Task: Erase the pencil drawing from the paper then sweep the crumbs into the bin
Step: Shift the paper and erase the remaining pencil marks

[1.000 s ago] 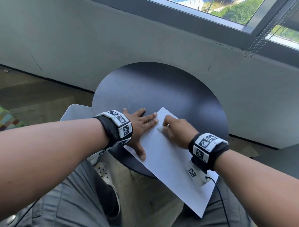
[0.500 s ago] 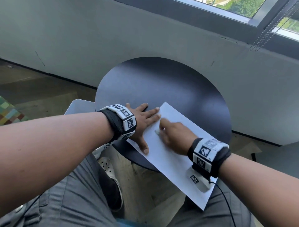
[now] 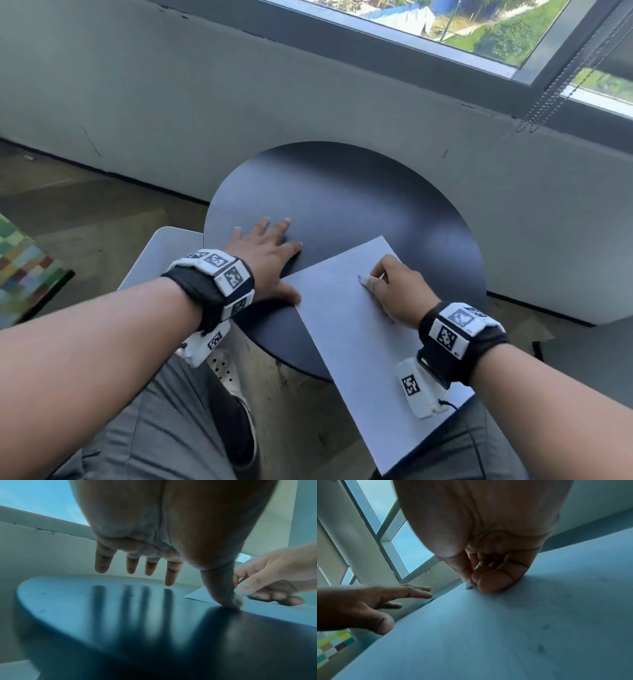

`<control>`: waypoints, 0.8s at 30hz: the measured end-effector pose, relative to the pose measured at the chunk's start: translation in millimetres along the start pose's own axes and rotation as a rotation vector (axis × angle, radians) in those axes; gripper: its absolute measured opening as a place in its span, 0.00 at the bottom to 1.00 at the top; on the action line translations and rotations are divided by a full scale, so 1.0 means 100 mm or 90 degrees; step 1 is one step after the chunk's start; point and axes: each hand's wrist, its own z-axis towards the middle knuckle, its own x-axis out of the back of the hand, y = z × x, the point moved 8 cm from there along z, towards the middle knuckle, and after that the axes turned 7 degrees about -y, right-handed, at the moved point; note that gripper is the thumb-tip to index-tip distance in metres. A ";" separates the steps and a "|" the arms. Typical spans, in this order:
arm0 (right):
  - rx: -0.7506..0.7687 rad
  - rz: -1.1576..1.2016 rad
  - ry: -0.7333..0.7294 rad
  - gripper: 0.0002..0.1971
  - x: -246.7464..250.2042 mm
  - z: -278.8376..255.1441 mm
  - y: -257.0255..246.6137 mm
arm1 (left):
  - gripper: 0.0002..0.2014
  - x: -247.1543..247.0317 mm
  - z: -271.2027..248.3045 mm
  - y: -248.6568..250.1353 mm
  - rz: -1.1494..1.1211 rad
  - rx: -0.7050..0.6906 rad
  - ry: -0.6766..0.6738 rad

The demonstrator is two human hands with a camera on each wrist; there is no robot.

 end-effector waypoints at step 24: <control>0.147 -0.212 -0.089 0.09 -0.36 -0.04 -0.76 | 0.61 -0.59 -0.33 0.30 -0.096 0.079 0.007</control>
